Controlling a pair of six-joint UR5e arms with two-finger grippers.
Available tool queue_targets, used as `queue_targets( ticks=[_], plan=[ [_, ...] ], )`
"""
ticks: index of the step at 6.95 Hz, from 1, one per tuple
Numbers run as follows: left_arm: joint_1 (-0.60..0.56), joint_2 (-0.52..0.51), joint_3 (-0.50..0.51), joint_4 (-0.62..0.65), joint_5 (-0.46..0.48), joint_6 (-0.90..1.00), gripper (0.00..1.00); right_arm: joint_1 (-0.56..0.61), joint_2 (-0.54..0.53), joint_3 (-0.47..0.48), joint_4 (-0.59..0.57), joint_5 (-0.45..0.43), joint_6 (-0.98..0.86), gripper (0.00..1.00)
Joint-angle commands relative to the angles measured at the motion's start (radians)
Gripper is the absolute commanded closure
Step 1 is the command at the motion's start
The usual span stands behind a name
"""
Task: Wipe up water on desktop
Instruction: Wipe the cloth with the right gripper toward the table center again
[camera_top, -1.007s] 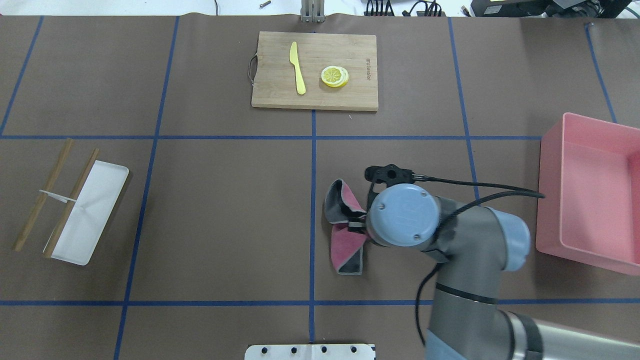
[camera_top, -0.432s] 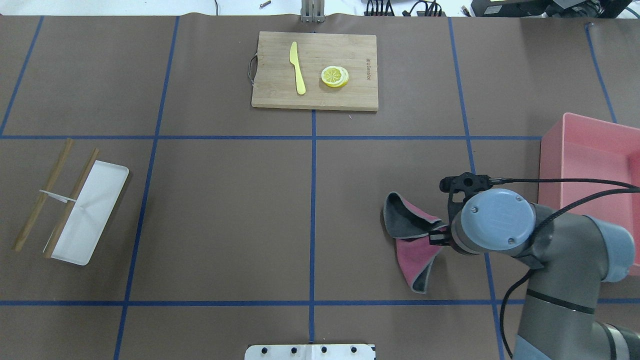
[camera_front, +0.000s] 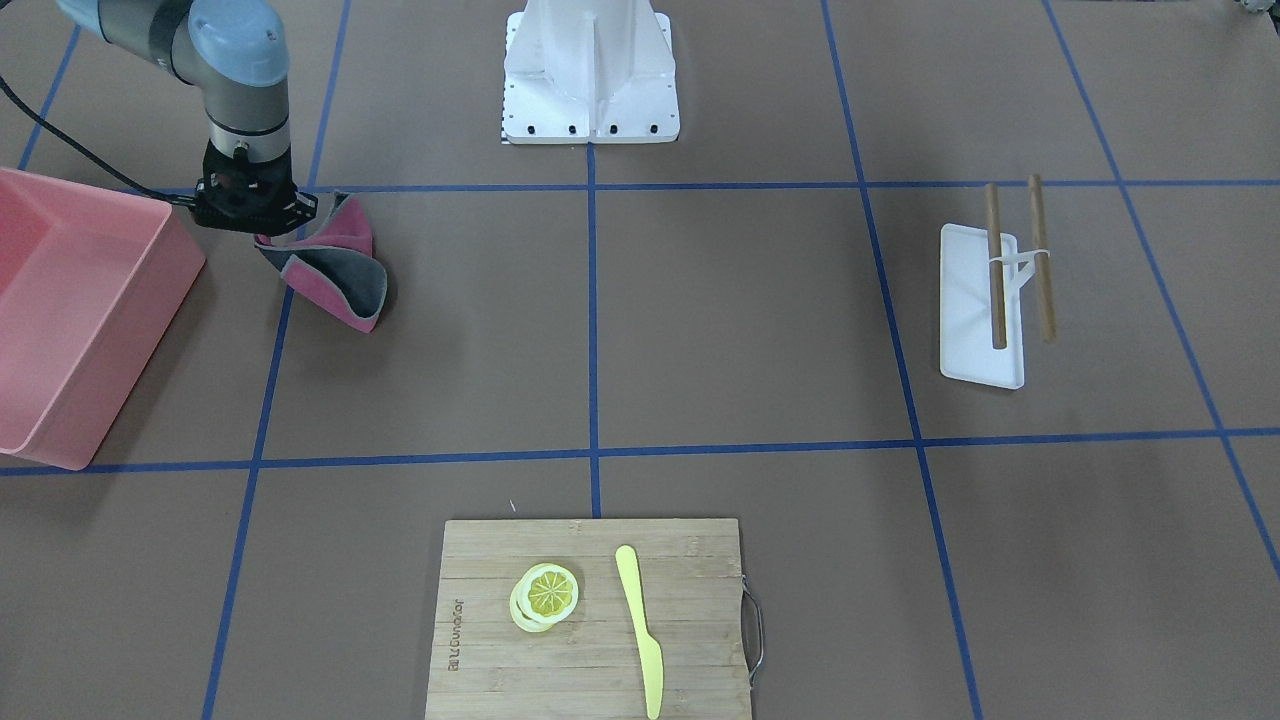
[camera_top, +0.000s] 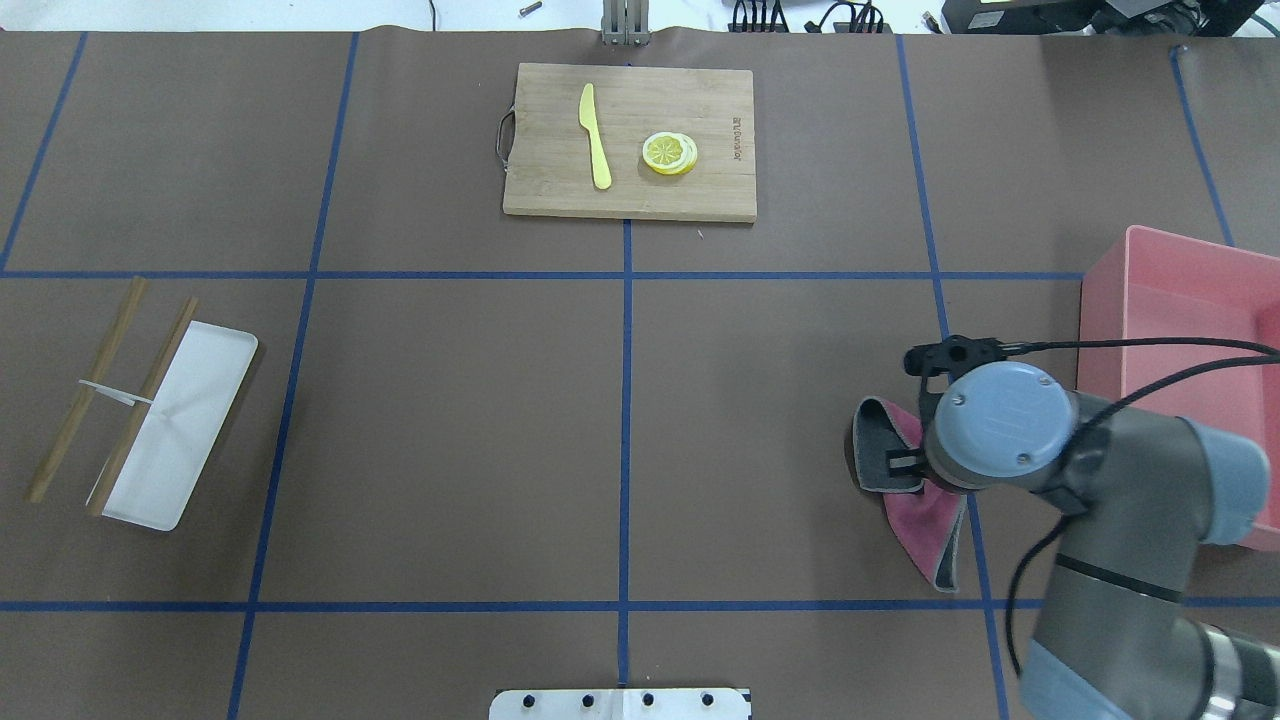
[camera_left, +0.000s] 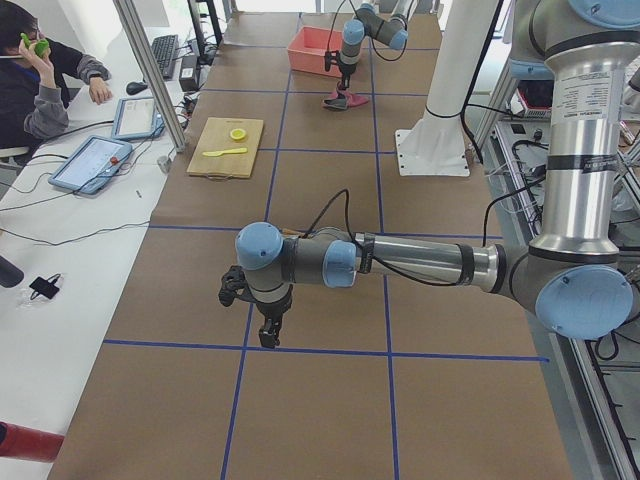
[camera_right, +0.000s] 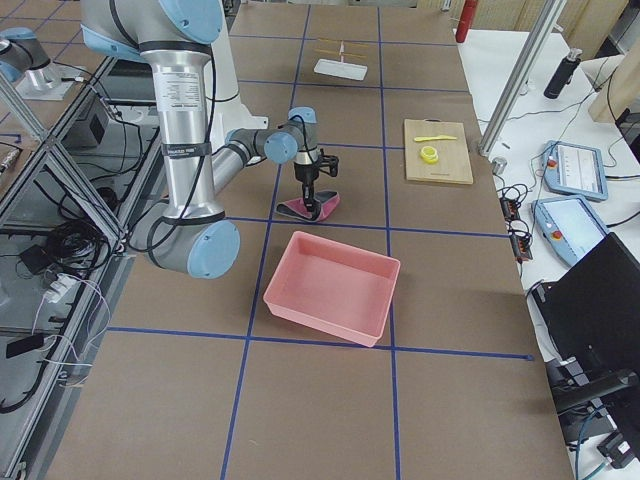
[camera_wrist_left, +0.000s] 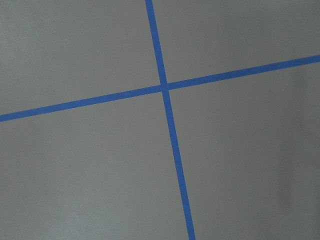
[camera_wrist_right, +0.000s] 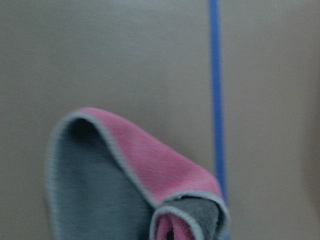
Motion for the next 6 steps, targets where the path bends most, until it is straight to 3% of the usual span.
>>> queue_targets(
  ticks=[1,2,4,6],
  plan=[
    [-0.001,0.002,0.002,0.001,0.0,0.0,0.02,-0.055,0.332,-0.202,0.004,-0.007,0.199,1.0],
    [-0.001,0.004,0.001,0.001,0.0,0.0,0.02,-0.092,0.438,-0.242,0.009,-0.021,0.297,1.0],
    [-0.001,0.007,0.001,0.001,0.0,0.0,0.02,-0.175,0.624,-0.349,0.033,-0.143,0.473,1.0],
    [-0.006,0.022,0.001,0.001,0.0,-0.003,0.02,-0.166,0.683,-0.367,0.073,-0.172,0.511,1.0]
  ],
)
